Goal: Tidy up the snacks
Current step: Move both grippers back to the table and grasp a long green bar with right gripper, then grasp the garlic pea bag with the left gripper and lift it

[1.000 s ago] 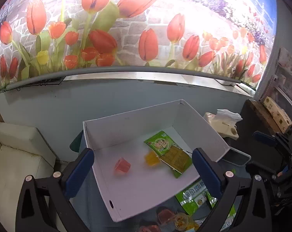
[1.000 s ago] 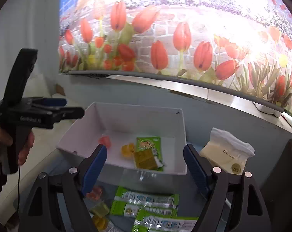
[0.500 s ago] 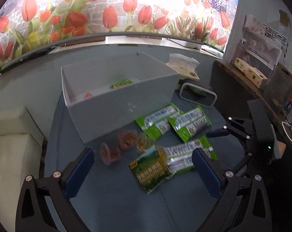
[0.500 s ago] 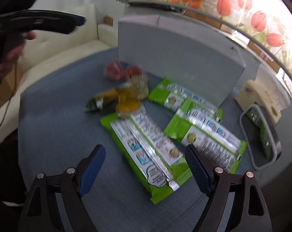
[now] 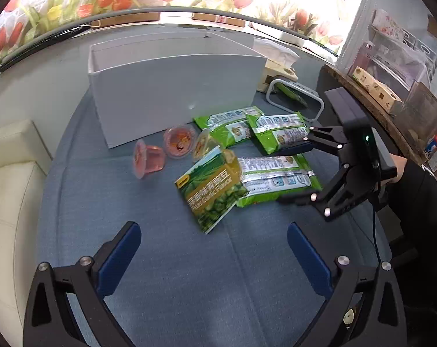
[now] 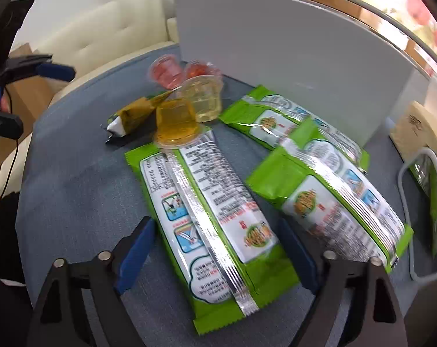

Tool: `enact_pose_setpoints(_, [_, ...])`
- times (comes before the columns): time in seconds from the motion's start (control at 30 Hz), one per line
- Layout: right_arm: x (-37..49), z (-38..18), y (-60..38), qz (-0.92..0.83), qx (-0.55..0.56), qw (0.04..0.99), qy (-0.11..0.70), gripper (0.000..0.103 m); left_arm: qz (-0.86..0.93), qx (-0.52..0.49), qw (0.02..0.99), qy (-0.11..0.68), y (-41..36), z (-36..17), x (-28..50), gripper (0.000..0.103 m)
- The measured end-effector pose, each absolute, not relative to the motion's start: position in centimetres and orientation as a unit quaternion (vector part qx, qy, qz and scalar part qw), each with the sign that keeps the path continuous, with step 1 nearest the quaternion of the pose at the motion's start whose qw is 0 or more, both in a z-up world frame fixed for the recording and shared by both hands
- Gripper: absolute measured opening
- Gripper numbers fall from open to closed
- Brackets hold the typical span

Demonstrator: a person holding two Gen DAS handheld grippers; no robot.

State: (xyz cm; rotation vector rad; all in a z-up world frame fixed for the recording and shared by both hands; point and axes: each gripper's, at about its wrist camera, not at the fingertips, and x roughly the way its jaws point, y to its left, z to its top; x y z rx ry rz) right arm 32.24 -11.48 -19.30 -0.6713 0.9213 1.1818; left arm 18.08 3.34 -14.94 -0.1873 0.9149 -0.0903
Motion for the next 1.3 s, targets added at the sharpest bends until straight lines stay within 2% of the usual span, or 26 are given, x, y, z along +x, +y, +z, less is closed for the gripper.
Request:
enact_pose_setpoints(0.13, [32.0,-19.6,-11.1,0.536,-0.299,0.680,0.400,0.093,-0.040,-0.094,0.890,0.445,3.2,-15.3,19.3,0.103])
enact_pose_setpoints(0.17, [32.0,-19.5,-11.2,0.534,-0.299,0.681,0.403,0.089,-0.037,-0.092,0.890,0.446,3.2,-15.4,19.5,0.103])
enact_pose_setpoints(0.2, [31.8,-19.1,-11.4,0.531,-0.296,0.684,0.404,0.079,-0.037,-0.088,0.890,0.446,3.0,-15.5,19.8,0.103])
enact_pose_setpoints(0.33, [31.3,-18.8,-12.4,0.521,-0.300,0.684,0.413,0.074,-0.037,-0.068,0.888,0.454,2.4,-16.1,20.9,0.103])
enact_pose_setpoints(0.73, [26.5,-16.0,-19.2,0.464,-0.289,0.734,0.403,0.072,-0.036,-0.045,0.870,0.490,1.3,-20.0,25.1,0.101])
enact_pose_setpoints(0.83, [25.9,-15.1,-20.8,0.464,-0.273,0.741,0.402,0.072,-0.022,-0.041,0.870,0.491,1.4,-20.8,25.6,0.084])
enact_pose_setpoints(1.1, [24.9,-14.1,-21.9,0.464,-0.260,0.750,0.393,0.072,-0.023,-0.048,0.871,0.489,2.1,-20.1,25.0,0.061])
enact_pose_setpoints(1.17, [24.8,-13.9,-21.7,0.467,-0.257,0.751,0.388,0.072,-0.018,-0.054,0.872,0.486,2.5,-20.0,24.7,0.051])
enact_pose_setpoints(1.3, [24.5,-13.6,-20.5,0.473,-0.254,0.752,0.383,0.072,-0.014,-0.069,0.877,0.475,3.6,-19.4,24.3,0.046])
